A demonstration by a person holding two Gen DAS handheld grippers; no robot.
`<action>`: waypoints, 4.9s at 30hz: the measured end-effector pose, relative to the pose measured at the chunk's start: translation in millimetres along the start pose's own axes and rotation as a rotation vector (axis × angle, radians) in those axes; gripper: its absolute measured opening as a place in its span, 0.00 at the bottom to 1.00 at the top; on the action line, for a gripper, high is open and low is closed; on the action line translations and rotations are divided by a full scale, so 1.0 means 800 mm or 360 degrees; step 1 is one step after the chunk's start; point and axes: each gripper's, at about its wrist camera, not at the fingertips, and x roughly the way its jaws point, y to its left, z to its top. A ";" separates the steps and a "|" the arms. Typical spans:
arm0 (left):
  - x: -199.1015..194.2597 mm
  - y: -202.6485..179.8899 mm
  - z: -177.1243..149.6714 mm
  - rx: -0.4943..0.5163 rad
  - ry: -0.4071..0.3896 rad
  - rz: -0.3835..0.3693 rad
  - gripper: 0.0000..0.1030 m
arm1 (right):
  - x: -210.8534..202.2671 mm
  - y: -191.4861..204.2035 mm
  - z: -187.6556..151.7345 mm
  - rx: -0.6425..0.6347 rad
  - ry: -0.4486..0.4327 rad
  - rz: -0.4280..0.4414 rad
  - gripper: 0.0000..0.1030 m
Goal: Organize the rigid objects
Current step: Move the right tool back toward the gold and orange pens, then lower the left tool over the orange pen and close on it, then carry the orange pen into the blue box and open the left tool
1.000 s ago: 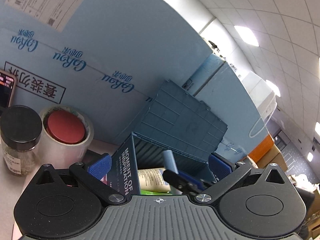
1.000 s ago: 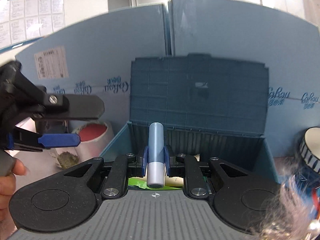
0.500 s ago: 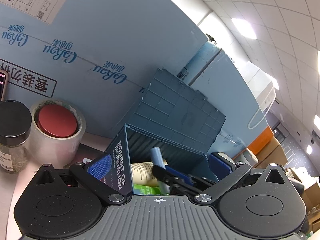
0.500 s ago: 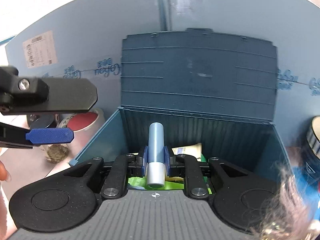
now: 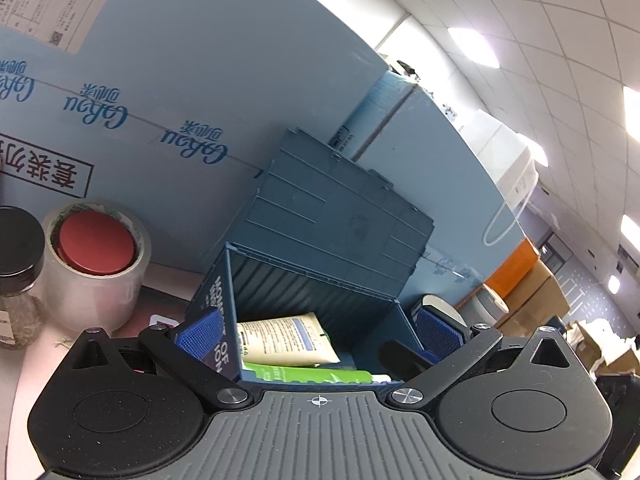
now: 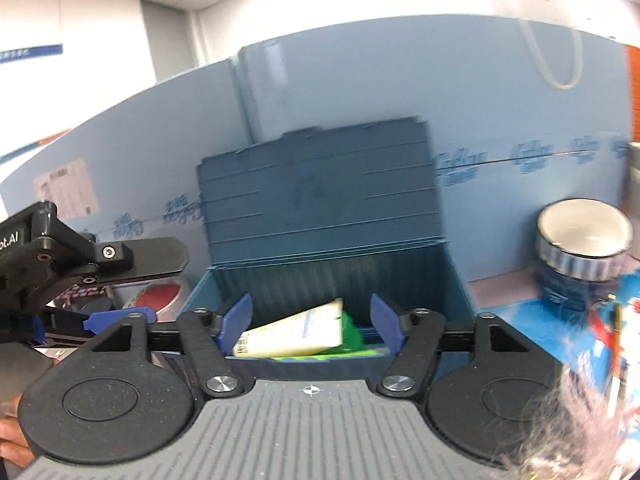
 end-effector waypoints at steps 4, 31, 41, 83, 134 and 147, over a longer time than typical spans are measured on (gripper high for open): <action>0.000 -0.008 -0.003 0.0030 0.0010 -0.0017 1.00 | -0.023 -0.016 -0.005 0.0058 -0.0041 -0.0052 0.72; 0.024 -0.120 -0.075 0.0401 0.0337 -0.0516 1.00 | -0.172 -0.192 -0.075 0.0527 -0.0126 -0.0591 0.83; 0.072 -0.162 -0.114 0.0326 0.0446 -0.0379 1.00 | -0.146 -0.231 -0.049 0.0539 -0.0334 -0.0405 0.88; 0.272 -0.262 -0.176 0.0606 0.0612 -0.0041 0.41 | -0.166 -0.307 -0.113 0.1077 -0.0492 -0.0289 0.87; 0.020 -0.100 -0.038 0.0511 -0.0344 -0.0265 0.07 | -0.134 -0.213 -0.071 0.0667 -0.0379 0.0094 0.87; 0.027 -0.034 -0.030 0.0829 -0.0556 -0.0037 0.07 | -0.081 -0.112 -0.048 0.0578 -0.0266 0.0417 0.87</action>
